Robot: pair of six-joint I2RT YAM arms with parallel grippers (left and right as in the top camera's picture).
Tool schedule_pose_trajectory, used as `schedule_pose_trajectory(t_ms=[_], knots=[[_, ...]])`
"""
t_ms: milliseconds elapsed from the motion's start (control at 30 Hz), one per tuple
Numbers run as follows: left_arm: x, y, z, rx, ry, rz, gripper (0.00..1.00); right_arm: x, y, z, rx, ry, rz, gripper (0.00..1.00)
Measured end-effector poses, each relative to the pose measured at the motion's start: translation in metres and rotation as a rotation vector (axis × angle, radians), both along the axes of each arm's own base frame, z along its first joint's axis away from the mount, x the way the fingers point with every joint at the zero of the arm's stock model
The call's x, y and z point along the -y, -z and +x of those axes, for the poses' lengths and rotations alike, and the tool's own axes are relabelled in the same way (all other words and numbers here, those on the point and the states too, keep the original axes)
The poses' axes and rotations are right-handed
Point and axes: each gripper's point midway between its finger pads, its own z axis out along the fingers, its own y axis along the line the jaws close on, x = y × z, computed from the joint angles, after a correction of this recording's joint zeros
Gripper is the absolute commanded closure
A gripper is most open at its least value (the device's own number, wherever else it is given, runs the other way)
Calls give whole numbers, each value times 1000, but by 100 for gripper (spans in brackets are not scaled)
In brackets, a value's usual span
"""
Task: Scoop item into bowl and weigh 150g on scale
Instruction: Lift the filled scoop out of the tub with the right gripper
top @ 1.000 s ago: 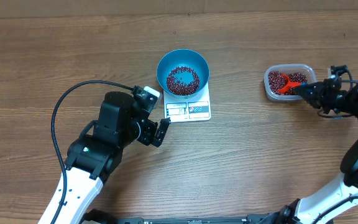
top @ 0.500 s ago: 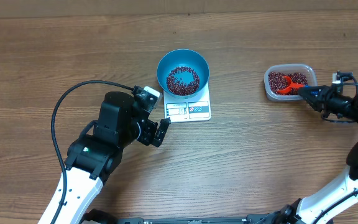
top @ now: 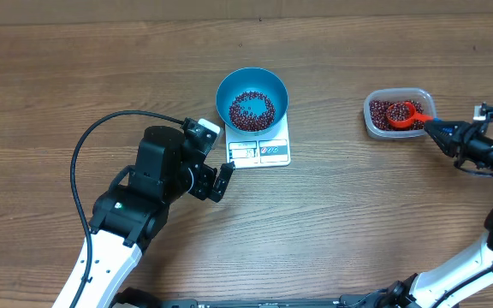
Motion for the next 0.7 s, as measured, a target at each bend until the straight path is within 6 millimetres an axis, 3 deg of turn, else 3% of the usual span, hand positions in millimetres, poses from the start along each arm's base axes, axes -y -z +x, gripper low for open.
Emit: schedule_pose_trajectory(t_ms=[700], knots=[[0, 0, 0, 0, 0, 0, 0, -16, -26, -9, 120, -46, 107, 96]])
